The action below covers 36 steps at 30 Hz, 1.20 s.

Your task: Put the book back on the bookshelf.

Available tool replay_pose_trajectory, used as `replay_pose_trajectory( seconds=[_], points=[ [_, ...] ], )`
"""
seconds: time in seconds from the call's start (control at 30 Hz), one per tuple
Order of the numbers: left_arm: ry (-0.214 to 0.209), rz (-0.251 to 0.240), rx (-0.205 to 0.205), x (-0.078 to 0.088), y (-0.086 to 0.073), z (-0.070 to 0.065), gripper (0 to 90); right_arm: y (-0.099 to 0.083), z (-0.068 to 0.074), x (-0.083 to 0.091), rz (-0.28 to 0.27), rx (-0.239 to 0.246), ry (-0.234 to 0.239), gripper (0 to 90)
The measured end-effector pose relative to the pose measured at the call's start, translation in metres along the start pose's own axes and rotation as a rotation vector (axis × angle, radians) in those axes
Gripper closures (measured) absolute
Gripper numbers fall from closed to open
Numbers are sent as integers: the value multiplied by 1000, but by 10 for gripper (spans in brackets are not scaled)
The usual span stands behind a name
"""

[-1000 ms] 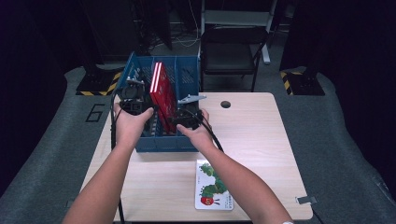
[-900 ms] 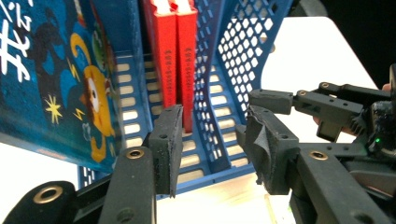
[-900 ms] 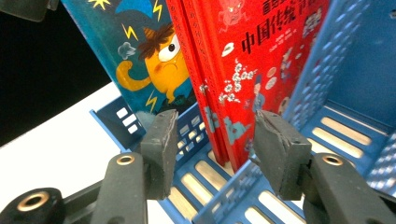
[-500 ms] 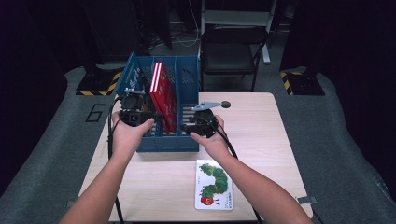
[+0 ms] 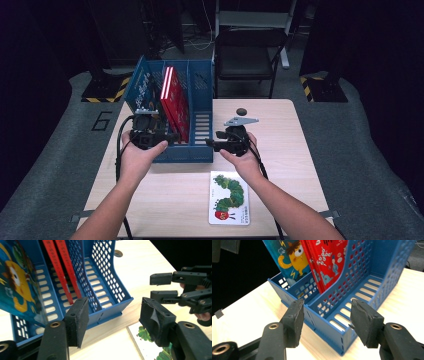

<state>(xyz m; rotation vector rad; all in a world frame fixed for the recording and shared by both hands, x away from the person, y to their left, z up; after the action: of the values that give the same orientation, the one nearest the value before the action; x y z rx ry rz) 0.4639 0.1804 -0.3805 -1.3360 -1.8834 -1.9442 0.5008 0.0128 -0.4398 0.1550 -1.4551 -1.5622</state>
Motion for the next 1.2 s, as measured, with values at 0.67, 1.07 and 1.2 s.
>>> replay_pose_trajectory(
  seconds=[0.67, 1.07, 1.2],
  points=[
    [-103, -20, -121, -22, -43, -31, 373, -39, -8, 43, -21, 22, -70, 406],
    [-149, -6, -141, -44, -78, -46, 385, -60, -11, 77, -83, -17, -93, 406],
    [-159, -1, -155, -55, -90, -51, 379, -76, -16, 86, -75, -15, -131, 406]
  ],
)
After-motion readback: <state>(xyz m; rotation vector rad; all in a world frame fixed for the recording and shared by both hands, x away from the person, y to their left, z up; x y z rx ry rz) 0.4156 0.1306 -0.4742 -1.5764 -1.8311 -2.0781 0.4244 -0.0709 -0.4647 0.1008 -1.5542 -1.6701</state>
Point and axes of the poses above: each handheld gripper's, and its own axes: x roughly backward along the jaws, y roughly out of its top, z roughly to its left, the point moved 9 cm from there along -x, roughly forward along the jaws, and after that the axes turned 5 degrees about -x, right-handed, at the moved point
